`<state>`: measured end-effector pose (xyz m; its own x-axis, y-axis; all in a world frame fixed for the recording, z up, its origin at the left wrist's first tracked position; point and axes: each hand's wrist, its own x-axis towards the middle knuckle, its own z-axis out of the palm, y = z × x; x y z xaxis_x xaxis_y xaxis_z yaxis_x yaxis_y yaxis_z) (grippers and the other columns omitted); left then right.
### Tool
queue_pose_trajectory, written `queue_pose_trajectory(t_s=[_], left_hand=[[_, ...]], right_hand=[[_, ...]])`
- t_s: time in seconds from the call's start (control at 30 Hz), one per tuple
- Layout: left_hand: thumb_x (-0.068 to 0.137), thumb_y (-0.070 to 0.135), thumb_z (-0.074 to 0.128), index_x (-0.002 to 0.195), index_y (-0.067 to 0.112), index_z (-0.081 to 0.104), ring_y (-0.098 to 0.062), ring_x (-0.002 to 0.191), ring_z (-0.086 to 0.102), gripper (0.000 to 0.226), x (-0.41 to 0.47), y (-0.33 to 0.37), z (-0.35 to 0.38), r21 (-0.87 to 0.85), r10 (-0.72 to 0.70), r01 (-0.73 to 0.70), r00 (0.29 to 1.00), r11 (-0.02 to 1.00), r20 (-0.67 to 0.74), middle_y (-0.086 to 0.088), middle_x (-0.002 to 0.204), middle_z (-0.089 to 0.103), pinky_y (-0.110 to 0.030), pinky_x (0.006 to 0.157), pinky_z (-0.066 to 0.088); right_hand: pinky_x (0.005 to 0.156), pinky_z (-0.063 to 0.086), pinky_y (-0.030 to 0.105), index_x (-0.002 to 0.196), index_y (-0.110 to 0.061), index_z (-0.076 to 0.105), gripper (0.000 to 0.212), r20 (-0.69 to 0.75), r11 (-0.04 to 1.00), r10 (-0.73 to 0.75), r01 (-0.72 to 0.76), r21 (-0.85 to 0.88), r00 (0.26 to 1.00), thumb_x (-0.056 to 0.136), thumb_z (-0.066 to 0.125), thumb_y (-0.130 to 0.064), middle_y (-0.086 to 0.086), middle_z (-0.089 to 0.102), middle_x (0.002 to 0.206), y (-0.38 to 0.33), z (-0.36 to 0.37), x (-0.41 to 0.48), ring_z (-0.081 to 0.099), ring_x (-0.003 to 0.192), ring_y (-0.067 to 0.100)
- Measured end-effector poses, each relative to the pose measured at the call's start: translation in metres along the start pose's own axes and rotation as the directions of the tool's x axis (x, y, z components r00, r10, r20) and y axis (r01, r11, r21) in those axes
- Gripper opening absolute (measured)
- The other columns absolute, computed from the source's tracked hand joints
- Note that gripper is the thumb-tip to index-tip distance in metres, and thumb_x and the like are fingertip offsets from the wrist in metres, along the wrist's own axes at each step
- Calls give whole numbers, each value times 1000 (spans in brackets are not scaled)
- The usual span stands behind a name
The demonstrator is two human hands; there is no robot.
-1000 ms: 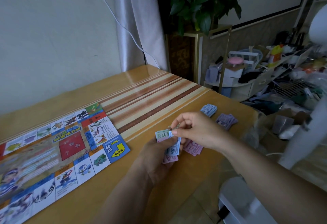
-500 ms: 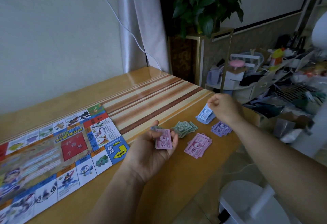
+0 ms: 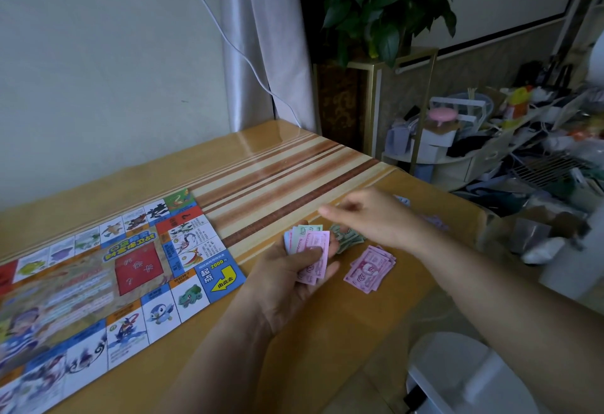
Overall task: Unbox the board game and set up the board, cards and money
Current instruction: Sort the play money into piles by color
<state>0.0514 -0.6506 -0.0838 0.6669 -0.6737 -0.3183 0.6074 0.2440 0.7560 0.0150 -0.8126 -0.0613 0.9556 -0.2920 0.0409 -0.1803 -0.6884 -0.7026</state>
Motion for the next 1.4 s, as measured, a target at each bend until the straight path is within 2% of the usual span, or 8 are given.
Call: queue_pose_trajectory(t_s=[0.2,0.37,0.63,0.77,0.97,1.13,1.27,1.4], left_hand=[[90,-2,52,111,9,58,-18,70,71,25,-3,-3,3,87,31,-31,1000,996,6,-13,82,73,-27,56,59],[96,4,45,108,9,58,-19,71,71,19,-3,-7,0,96,18,-17,1000,995,-4,-14,82,73,-29,59,60],[88,6,59,98,9,63,-24,78,69,11,4,-13,-3,257,100,-72,990,964,-97,-14,86,73,-34,74,55],[85,6,63,104,3,61,-21,69,71,20,5,-15,0,212,79,-46,986,976,-147,-17,86,73,-26,56,58],[87,5,60,100,3,61,-18,62,70,13,2,-17,7,121,74,-53,981,991,-178,-15,81,73,-23,49,55],[92,0,51,102,4,56,-22,68,70,11,-3,-13,8,-55,57,-68,982,996,-177,-18,83,71,-27,54,59],[90,-1,54,96,8,57,-22,70,68,12,-3,-14,10,28,96,-92,972,995,-213,-12,74,72,-29,60,59],[86,2,58,94,12,58,-21,73,68,12,-2,-13,12,74,134,-121,967,990,-217,-10,76,71,-31,68,57]], right_hand=[[74,50,26,71,-20,68,19,135,1000,-23,22,10,991,82,71,-36,-5,71,66,-11,4,-10,63,67,1],[73,51,31,76,-19,70,16,73,999,-40,42,-17,997,83,71,-33,-1,69,79,-5,-1,-14,64,78,13],[72,52,21,93,-16,73,18,5,992,-65,64,111,998,81,74,-28,-3,72,85,6,0,-19,66,80,7],[75,53,23,92,-17,74,13,31,991,-77,73,113,997,85,69,-27,-6,73,85,5,1,-21,67,80,4],[75,52,20,99,-17,73,17,-19,993,-59,61,99,998,85,70,-26,-3,72,95,7,6,-19,65,85,4],[79,56,30,99,-17,73,16,-77,986,-27,40,165,997,84,71,-22,-3,72,91,11,5,-20,66,84,6],[82,55,29,103,-15,72,24,-57,974,-16,28,223,998,80,75,-22,-3,72,93,9,3,-21,66,86,8],[79,53,27,93,-20,72,12,12,980,-6,3,199,1000,83,71,-27,-5,72,85,6,2,-23,67,81,7]])
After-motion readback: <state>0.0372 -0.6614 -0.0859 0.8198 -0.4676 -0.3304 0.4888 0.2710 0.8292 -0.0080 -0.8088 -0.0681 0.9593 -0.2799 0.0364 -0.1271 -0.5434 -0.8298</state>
